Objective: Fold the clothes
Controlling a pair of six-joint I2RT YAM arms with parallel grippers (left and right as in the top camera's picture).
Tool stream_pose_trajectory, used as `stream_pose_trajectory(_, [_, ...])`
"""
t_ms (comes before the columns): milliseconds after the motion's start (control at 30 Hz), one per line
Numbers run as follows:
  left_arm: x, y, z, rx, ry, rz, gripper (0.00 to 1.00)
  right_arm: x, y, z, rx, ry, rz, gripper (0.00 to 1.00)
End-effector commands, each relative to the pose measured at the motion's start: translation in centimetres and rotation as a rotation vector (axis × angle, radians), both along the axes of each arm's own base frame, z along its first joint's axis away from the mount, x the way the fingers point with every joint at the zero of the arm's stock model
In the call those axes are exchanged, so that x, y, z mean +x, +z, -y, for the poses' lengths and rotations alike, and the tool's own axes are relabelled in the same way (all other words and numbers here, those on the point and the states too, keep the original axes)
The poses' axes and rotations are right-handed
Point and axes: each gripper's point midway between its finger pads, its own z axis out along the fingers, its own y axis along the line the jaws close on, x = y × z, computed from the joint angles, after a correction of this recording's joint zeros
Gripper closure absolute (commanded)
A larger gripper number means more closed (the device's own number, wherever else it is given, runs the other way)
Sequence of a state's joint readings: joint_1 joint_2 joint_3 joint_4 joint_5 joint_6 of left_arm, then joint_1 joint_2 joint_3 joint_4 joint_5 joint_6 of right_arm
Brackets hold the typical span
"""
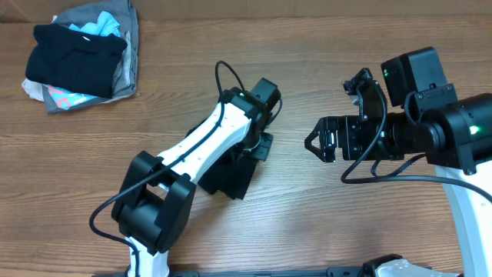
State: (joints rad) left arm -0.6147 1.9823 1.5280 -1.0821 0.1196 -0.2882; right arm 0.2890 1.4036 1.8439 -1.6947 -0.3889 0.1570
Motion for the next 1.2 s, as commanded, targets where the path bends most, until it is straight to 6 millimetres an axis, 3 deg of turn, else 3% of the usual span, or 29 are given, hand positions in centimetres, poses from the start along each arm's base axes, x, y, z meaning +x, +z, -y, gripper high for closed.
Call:
stream_pose_trajectory(0, [0.1, 1.6, 3.1, -0.135, -0.017, -0.012, 0.62, 0.0, 0.1, -0.2, 0.012, -0.004, -0.003, 0.0])
stream_pose_trajectory(133, [0.6, 3.0, 4.0, -0.177, -0.022, 0.002, 0.45, 0.0, 0.1, -0.2, 0.013, -0.009, -0.004, 0.0])
stream_pose_trajectory(333, [1.6, 7.0, 4.8, -0.204, -0.026, 0.04, 0.39, 0.3, 0.3, -0.3, 0.019, -0.015, 0.005, 0.0])
stream_pose_trajectory(367, [1.8, 7.9, 4.9, -0.21, -0.027, 0.048, 0.34, 0.3, 0.3, -0.3, 0.02, -0.015, 0.007, 0.0])
stream_pose_trajectory(433, [1.9, 9.3, 5.0, -0.217, -0.027, 0.059, 0.1, 0.3, 0.3, -0.3, 0.02, -0.015, 0.008, 0.0])
stream_pose_trajectory(467, [1.9, 9.8, 5.0, -0.219, -0.027, 0.06, 0.08, 0.3, 0.3, -0.3, 0.02, -0.015, 0.008, 0.0])
stream_pose_trajectory(600, [2.4, 11.0, 4.4, -0.192, -0.027, 0.091, 0.07, 0.4, 0.3, -0.4, 0.021, -0.015, 0.01, 0.0])
stream_pose_trajectory(733, [3.9, 12.0, 0.9, -0.093, 0.049, 0.127, 0.14, 0.2, 0.2, -0.3, 0.018, -0.015, 0.002, 0.0])
stream_pose_trajectory(900, [2.9, 11.4, -3.0, -0.04, 0.154, 0.001, 0.16, 0.4, 0.3, -0.4, 0.021, -0.015, 0.011, 0.0])
stream_pose_trajectory(1167, [1.7, 9.7, -2.1, -0.055, 0.241, -0.077, 0.18, 1.1, 0.7, -0.7, 0.045, -0.038, 0.028, 0.0])
